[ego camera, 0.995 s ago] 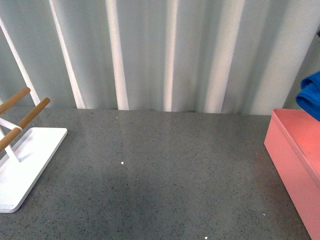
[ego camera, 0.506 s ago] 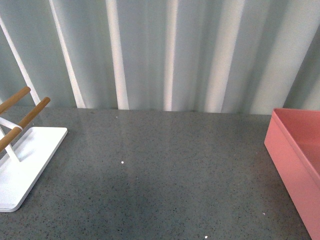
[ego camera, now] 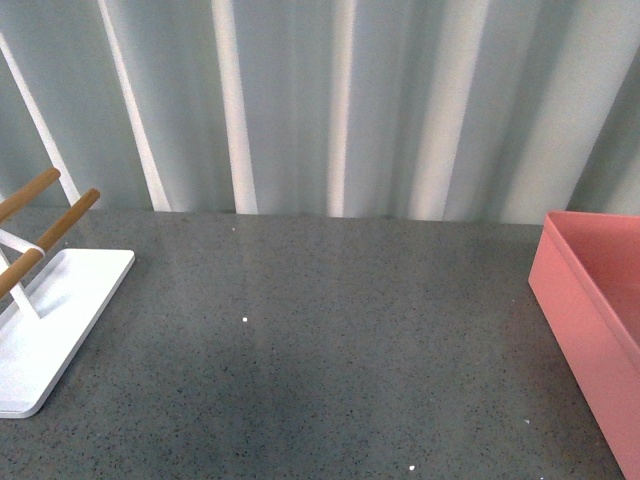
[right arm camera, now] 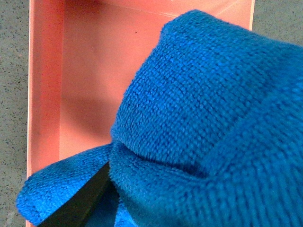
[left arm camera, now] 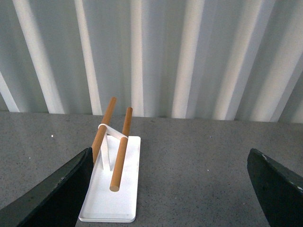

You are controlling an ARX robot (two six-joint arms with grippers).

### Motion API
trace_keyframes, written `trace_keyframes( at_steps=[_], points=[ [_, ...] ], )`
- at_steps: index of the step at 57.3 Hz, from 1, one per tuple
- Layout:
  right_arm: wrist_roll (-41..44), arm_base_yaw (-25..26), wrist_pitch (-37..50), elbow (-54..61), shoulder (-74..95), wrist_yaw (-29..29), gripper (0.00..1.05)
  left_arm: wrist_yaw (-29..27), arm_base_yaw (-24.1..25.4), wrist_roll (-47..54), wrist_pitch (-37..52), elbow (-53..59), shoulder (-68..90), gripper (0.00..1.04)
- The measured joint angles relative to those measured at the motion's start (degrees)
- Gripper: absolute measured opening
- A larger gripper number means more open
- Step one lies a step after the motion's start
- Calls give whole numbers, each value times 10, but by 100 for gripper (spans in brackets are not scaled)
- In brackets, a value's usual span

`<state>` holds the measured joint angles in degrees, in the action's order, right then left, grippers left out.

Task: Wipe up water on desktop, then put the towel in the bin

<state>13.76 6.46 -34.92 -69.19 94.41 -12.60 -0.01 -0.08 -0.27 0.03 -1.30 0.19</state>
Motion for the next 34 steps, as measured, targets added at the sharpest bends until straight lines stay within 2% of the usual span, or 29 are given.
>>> trace_keyframes(
  at_steps=[9,13,17,34],
  points=[
    [0,0,0,0,0,0,92,0,0,0,0,0,0,98],
    [-1,0,0,0,0,0,100,0,0,0,0,0,0,98],
    [0,0,0,0,-1,0,97,0,0,0,0,0,0,98],
    [0,0,0,0,-1,0,98,0,0,0,0,0,0,98]
  ],
)
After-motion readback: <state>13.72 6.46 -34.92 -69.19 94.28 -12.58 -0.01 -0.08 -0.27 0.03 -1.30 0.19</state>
